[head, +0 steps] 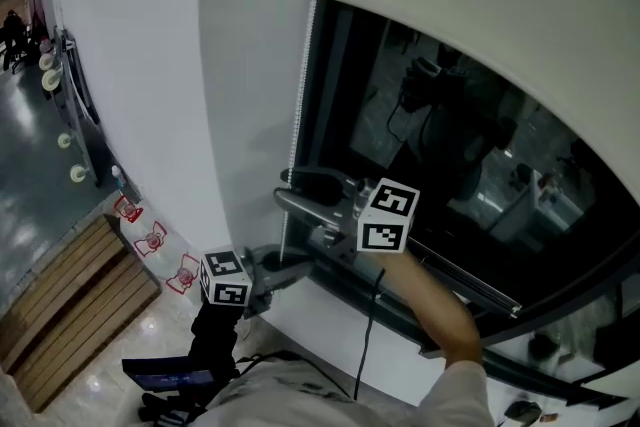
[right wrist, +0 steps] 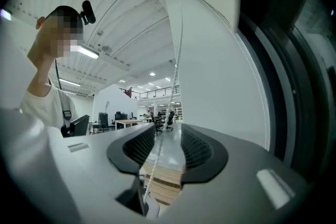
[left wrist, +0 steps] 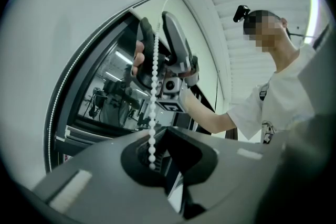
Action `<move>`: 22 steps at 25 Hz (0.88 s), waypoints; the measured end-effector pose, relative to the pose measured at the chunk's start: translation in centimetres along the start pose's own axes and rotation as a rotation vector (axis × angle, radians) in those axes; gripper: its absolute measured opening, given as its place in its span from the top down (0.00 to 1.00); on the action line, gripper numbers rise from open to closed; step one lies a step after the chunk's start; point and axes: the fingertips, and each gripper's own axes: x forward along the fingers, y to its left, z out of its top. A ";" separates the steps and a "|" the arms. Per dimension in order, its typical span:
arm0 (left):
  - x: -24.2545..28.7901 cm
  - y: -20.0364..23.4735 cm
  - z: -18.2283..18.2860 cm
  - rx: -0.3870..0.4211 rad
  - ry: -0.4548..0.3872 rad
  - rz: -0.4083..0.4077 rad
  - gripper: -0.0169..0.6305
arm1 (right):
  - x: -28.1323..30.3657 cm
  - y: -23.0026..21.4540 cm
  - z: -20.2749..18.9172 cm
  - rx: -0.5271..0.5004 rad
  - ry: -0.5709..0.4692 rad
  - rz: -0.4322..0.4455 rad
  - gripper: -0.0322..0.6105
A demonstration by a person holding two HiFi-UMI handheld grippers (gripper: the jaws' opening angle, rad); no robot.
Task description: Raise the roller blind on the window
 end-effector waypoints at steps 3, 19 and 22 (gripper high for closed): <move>-0.4 -0.1 0.0 -0.001 -0.002 0.000 0.98 | 0.2 -0.5 4.2 -0.018 -0.068 -0.003 0.64; -1.0 -0.1 -0.2 -0.006 0.008 0.009 0.98 | 1.8 -1.4 23.6 -0.260 -0.273 -0.024 0.79; -0.8 -0.1 -0.3 -0.008 0.010 0.006 0.98 | 1.5 -1.6 23.7 -0.256 -0.302 -0.034 0.88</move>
